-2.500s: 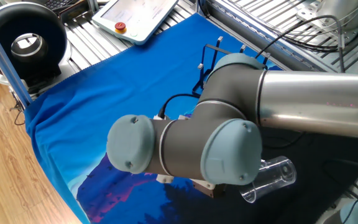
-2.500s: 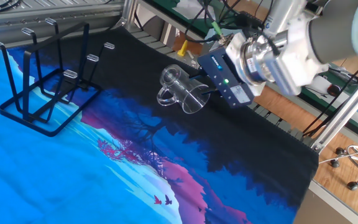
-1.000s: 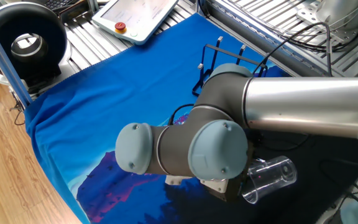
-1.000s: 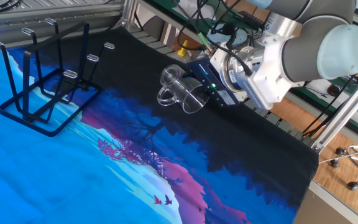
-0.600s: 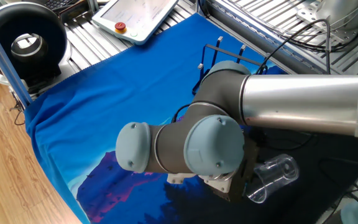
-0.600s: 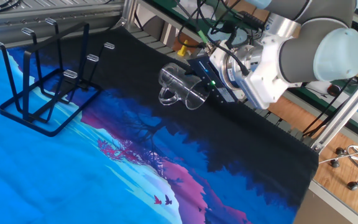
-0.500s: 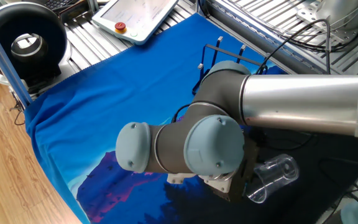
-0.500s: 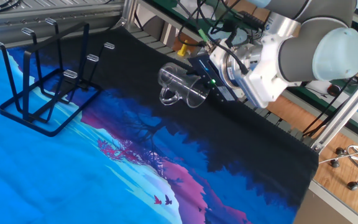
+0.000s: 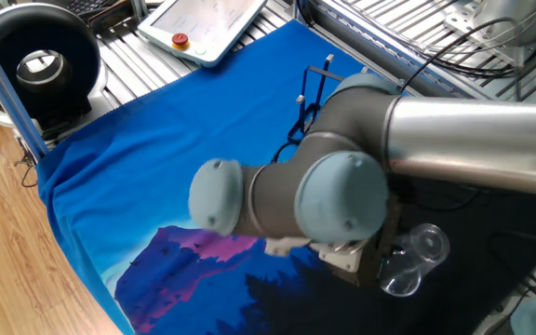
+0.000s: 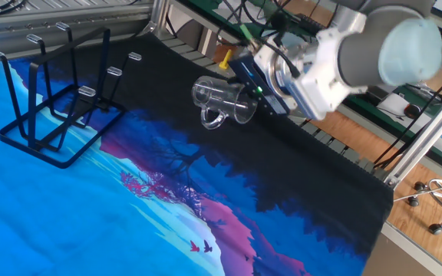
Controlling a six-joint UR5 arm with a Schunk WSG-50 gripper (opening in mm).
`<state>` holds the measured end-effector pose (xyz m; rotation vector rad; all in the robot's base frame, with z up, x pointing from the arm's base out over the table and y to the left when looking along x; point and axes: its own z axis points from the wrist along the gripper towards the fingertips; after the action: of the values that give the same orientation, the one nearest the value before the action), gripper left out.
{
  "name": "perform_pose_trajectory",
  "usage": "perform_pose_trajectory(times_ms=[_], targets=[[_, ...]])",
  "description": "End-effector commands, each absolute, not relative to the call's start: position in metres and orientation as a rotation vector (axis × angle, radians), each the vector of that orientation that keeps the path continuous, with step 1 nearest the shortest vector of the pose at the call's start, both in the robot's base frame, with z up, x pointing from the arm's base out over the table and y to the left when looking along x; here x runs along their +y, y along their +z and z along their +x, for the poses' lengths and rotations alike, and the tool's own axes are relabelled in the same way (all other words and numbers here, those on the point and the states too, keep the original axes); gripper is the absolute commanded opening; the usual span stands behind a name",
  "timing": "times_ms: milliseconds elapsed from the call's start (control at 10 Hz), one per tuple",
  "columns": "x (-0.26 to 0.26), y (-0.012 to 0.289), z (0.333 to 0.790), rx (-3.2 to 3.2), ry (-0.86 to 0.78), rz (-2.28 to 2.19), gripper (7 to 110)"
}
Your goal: Take the cup off the cup rack
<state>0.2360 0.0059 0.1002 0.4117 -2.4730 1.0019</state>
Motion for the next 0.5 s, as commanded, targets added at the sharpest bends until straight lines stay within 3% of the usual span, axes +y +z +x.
perform_pose_trajectory(times_ms=[0,300,400], targets=[[-0.004,0.11,0.248,-2.537,0.872,0.481,22],[-0.017,0.108,0.268,-2.624,0.699,0.611,22],[-0.031,0.111,0.269,-2.618,0.703,0.627,44]])
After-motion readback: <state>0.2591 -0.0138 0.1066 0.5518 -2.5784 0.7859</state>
